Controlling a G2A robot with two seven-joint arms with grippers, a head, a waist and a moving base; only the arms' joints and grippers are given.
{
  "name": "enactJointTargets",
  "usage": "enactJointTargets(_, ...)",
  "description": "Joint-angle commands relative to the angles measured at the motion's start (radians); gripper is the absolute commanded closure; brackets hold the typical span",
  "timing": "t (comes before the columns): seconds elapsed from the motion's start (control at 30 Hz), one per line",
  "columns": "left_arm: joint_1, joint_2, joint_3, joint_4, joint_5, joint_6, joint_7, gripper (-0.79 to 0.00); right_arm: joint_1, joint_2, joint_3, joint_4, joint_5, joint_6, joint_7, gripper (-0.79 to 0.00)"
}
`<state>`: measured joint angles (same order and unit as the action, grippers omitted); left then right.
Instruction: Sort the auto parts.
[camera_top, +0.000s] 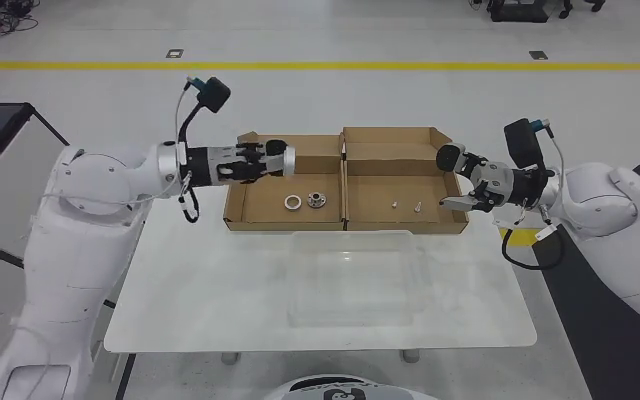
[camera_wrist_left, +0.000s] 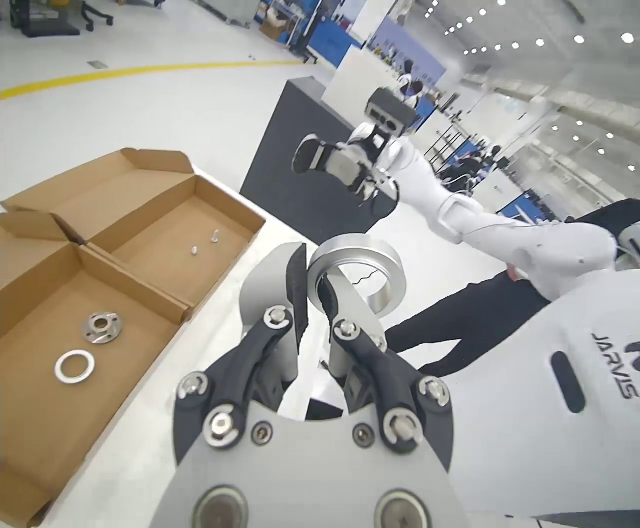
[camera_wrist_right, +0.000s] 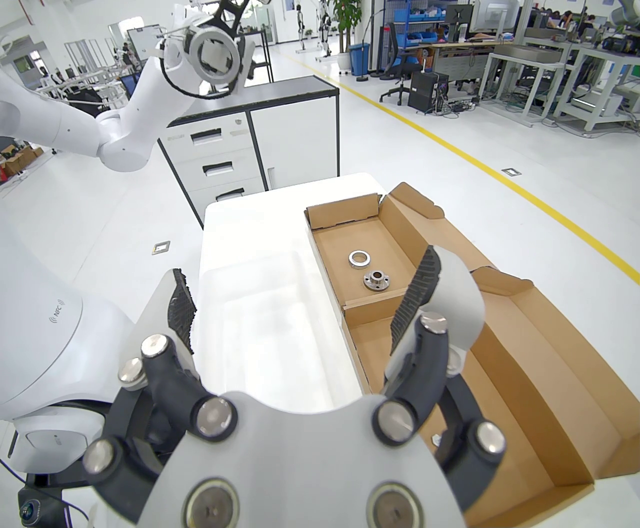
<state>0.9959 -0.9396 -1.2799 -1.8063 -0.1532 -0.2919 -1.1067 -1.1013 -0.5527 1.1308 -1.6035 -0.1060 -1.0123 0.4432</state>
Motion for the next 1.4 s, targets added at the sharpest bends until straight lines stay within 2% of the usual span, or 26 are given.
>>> enactJointTargets(0.0,-0.008,-0.002,0.031,0.007,0.065,0.016,0.008,0.000,0.000,0.000,0.000,0.000,0.000,0.000,0.000,-0.785)
enactJointTargets(0.13,-0.045,-0.011,0.099,0.047,0.160,0.033,0.033,0.000,0.000,0.000,0.000,0.000,0.000,0.000,0.000,-0.785)
enactJointTargets(0.27,-0.115,-0.028,0.185,0.124,0.261,0.054,0.064,0.000,0.000,0.000,0.000,0.000,0.000,0.000,0.000,-0.785)
enactJointTargets(0.63,-0.341,-0.099,0.433,0.396,0.553,0.066,0.117,0.000,0.000,0.000,0.000,0.000,0.000,0.000,0.000,-0.785)
enactJointTargets(1.0,-0.497,-0.195,0.656,0.691,0.767,0.043,0.111,0.000,0.000,0.000,0.000,0.000,0.000,0.000,0.000,-0.785)
enactJointTargets(1.37,-0.554,-0.301,0.800,0.973,0.854,-0.016,0.143,0.000,0.000,0.000,0.000,0.000,0.000,0.000,0.000,-0.785)
